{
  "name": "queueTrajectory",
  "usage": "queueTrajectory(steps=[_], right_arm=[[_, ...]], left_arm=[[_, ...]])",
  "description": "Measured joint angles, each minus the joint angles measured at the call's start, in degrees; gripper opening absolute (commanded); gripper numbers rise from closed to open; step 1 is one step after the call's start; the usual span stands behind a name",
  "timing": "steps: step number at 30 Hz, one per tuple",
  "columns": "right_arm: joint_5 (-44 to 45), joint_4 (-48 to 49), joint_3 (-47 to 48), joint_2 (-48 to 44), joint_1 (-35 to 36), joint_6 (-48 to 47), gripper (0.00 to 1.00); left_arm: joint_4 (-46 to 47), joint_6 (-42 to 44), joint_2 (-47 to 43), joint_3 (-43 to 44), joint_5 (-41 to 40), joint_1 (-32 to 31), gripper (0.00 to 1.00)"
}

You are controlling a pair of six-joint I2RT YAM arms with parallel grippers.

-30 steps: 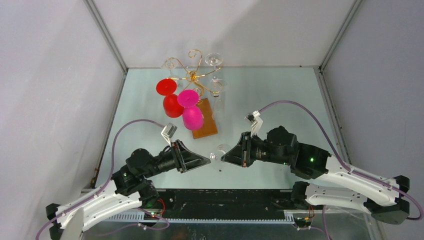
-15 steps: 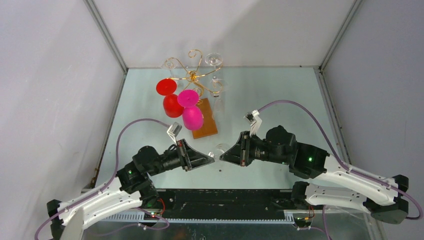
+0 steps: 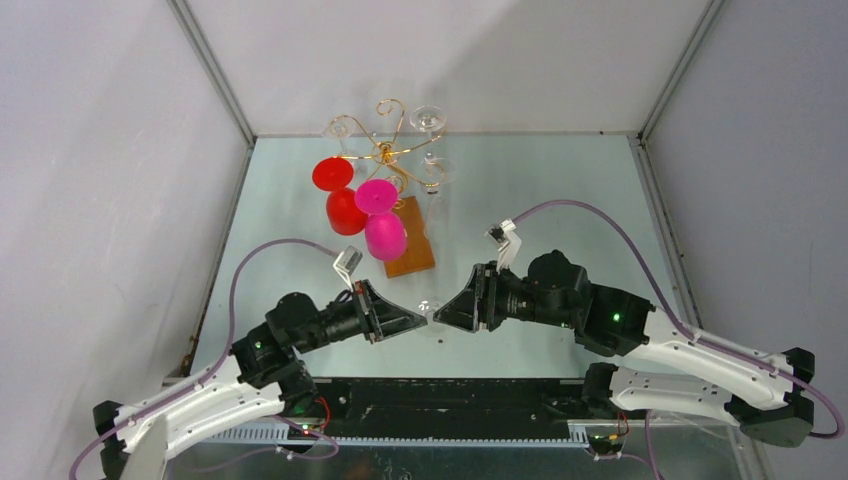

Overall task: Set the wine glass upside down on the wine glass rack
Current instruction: Turn the wine glass upside down at the wine rack.

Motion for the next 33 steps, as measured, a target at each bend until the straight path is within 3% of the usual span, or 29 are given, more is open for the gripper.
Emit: queueTrajectory(steps=[3, 12, 14, 25, 33], right_arm=[[0.24, 0.2, 0.0, -0.09, -0.09, -0.07, 0.74], [-0.87, -0.5, 0.0, -0.2, -2.89, 0.5, 0.9], [-1.62, -0.83, 0.0, -0.28, -3.41, 0.59, 0.98], [-3.08, -3.43, -0.02, -0.81, -3.8, 0.83, 1.0], [-4.0, -3.48, 0.0, -1.4, -3.8, 0.81, 0.99]], left_arm=[[-3.61, 0.63, -0.48, 0.02, -1.51, 0.0, 0.0], [-18.29, 5.33, -0.55, 6.56, -6.47, 0.11, 0.0], [-21.31, 6.45, -0.72, 8.7, -7.65, 0.28, 0.0], [-40.15, 12.7, 2.19, 19.41, -11.63, 6.29, 0.0], [-45.83, 15.69, 2.29, 22.56, -9.16, 12.7, 0.0]])
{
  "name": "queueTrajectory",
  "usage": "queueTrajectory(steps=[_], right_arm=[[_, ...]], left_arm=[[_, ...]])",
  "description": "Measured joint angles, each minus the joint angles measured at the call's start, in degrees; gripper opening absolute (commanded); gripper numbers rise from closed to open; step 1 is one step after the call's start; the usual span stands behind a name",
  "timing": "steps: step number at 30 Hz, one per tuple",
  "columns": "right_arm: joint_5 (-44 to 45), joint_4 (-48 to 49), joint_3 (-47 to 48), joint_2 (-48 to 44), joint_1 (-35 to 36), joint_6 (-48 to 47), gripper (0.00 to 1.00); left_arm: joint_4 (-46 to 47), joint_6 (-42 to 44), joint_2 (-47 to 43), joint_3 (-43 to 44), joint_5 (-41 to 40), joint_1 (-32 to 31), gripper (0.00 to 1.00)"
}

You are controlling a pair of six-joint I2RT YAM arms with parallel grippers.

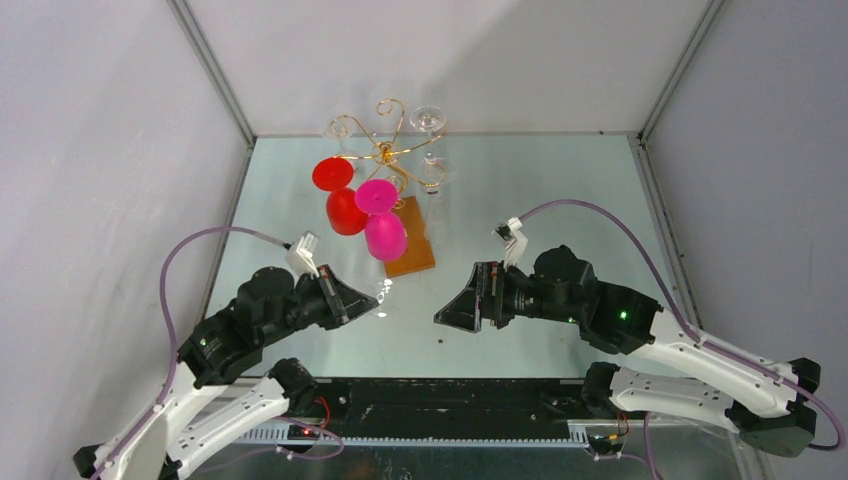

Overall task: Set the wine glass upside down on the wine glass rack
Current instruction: Turn the wine glass upside down at the wine rack.

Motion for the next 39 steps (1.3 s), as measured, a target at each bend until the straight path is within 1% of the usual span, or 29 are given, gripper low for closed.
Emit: queueTrajectory(steps=[10, 20, 25, 32, 39], right_arm=[[-0.57, -2.05, 0.0, -0.11, -0.07, -0.02, 0.99], [-0.79, -2.25, 0.0, -0.28, -0.17, 0.0, 1.0], [-0.81, -2.67, -0.02, -0.28, -0.24, 0.0, 1.0], [-0.79, -3.43, -0.02, -0.28, -0.26, 0.52, 1.0], [-0.74, -4.57, 0.0, -0.61, -0.26, 0.66, 1.0]], left_arm=[[-3.39, 1.22, -1.73, 1.27, 4.96, 8.55, 0.0], [-5.73, 2.36, -2.25, 5.92, 5.49, 14.64, 0.0], [-6.6, 2.45, -2.4, 8.92, 3.1, 16.04, 0.0], [-9.11, 2.51, -2.95, 13.79, -4.5, 16.39, 0.0], [-11.8, 5.44, -0.59, 22.97, -11.8, 16.52, 0.0]])
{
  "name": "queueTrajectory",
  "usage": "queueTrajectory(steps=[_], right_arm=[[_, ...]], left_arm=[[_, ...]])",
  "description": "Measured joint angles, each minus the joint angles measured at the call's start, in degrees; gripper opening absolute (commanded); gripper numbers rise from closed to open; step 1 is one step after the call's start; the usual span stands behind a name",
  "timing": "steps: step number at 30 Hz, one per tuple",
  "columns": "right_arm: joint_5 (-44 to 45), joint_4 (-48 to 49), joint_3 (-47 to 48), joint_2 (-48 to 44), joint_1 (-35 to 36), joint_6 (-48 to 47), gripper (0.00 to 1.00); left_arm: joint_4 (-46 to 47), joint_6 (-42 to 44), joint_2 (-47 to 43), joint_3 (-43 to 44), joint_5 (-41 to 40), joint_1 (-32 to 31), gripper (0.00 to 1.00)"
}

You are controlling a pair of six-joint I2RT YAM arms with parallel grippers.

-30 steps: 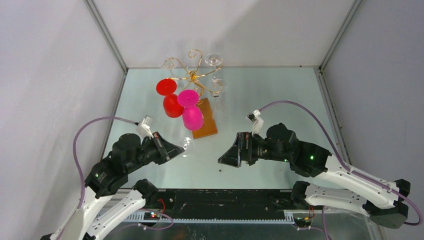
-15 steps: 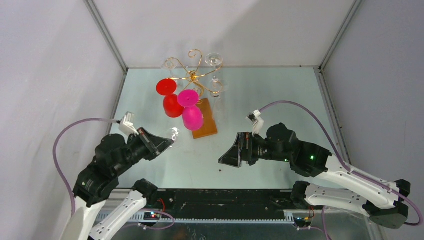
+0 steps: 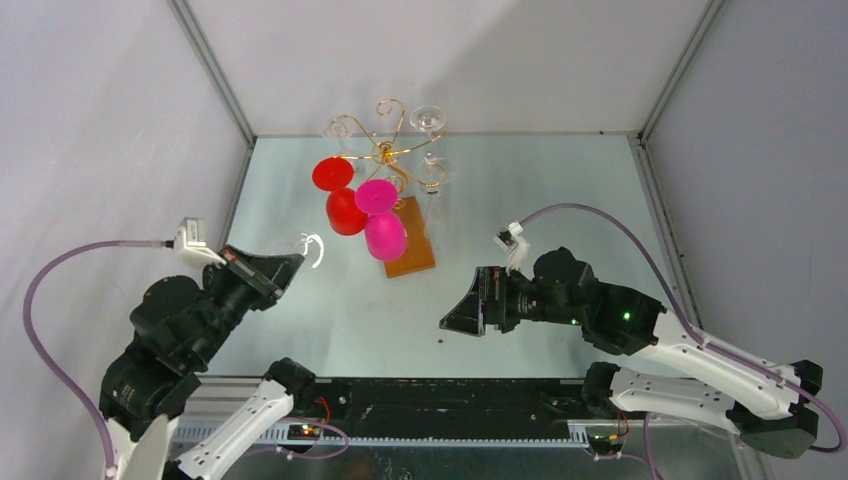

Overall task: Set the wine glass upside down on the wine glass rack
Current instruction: Turn the wine glass upside down at the wine rack.

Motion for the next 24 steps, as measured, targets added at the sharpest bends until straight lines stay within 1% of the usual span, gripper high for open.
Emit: queueTrajectory(steps=[8, 11, 13, 17, 22, 24], right_arm=[[0.39, -1.31, 0.0, -0.74, 0.0, 0.35, 1.0], [0.42, -1.49, -0.02, -0.79, 0.0, 0.37, 0.99], [0.46, -1.66, -0.02, -0.79, 0.09, 0.37, 1.0], [1.01, -1.81, -0.02, -0.79, 0.35, 0.42, 1.0], [1.77, -2.12, -0.02, -1.07, 0.68, 0.46, 1.0], [2.01, -2.47, 0.0, -1.51, 0.92, 0.63, 1.0]], left_arm=[[1.01, 3.32, 5.75, 5.11, -1.11, 0.31, 0.0], [1.92, 4.5, 8.83, 6.47, -0.52, 1.68, 0.0], [2.8, 5.42, 10.75, 7.56, 0.55, 3.72, 0.0], [5.07, 6.34, 13.81, 9.64, 4.33, 10.47, 0.0], [10.08, 5.75, 16.44, 9.64, 14.78, 22.08, 0.0], [12.5, 5.25, 17.46, 8.96, 18.6, 25.55, 0.0]])
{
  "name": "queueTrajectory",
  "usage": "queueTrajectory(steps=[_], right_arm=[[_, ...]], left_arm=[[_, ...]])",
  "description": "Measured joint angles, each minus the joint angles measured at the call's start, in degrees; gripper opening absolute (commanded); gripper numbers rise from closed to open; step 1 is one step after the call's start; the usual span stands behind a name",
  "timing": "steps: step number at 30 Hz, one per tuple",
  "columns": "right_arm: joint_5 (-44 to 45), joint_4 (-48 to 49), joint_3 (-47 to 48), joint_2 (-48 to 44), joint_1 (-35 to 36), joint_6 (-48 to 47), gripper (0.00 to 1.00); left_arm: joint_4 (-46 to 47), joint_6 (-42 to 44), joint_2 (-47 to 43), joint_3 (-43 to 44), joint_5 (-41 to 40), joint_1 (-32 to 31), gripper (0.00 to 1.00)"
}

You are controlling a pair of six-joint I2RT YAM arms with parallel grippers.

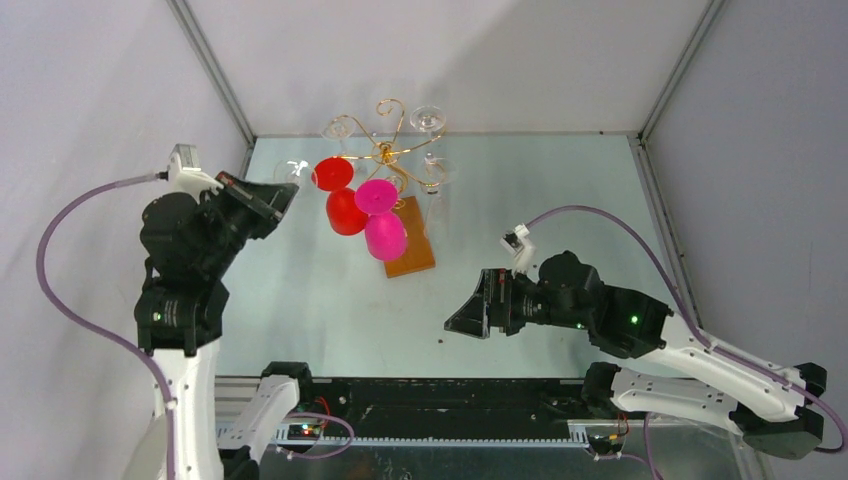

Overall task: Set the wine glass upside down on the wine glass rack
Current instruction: Turn the wine glass upside down at the wine rack.

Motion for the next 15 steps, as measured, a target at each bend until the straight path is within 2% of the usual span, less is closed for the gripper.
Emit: queueTrajectory(steps=[4, 15], right_arm=[[0.63, -0.09, -0.79, -1.79, 0.22, 0.74, 1.0], [1.36, -0.22, -2.27, -3.45, 0.22, 1.77, 0.99]], left_arm=[[3.37, -0.96, 3.72, -0.26, 5.2, 4.81, 0.0], [12.39, -4.04, 14.73, 0.57, 10.86, 10.16, 0.0]])
